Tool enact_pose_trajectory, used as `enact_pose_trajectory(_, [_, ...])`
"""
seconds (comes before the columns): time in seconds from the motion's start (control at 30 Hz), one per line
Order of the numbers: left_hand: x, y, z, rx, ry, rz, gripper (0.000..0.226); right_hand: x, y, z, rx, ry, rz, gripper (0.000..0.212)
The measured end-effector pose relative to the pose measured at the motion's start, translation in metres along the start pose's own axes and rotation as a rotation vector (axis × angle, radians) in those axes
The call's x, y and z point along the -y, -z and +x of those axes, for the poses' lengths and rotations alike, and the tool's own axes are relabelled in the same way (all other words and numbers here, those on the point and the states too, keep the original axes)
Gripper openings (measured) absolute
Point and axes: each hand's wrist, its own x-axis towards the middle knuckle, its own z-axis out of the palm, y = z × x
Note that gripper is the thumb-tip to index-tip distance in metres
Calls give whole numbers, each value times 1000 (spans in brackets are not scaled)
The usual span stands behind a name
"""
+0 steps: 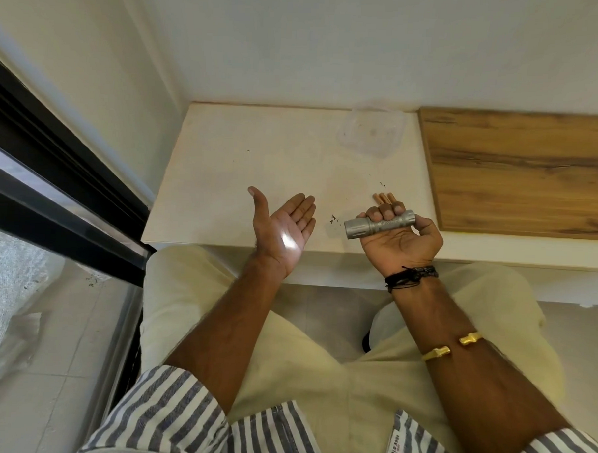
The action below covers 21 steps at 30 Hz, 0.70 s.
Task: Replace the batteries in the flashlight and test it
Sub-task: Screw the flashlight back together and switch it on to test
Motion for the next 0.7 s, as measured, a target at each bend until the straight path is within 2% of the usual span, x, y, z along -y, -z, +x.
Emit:
enact_pose_trajectory(0.43, [1, 5, 4, 9, -4, 21, 115, 1, -6, -4, -30, 21, -22, 18])
enact_pose_trajectory(0.7, [3, 3, 3, 26, 1, 14, 112, 2, -7, -7, 28, -14, 0, 17])
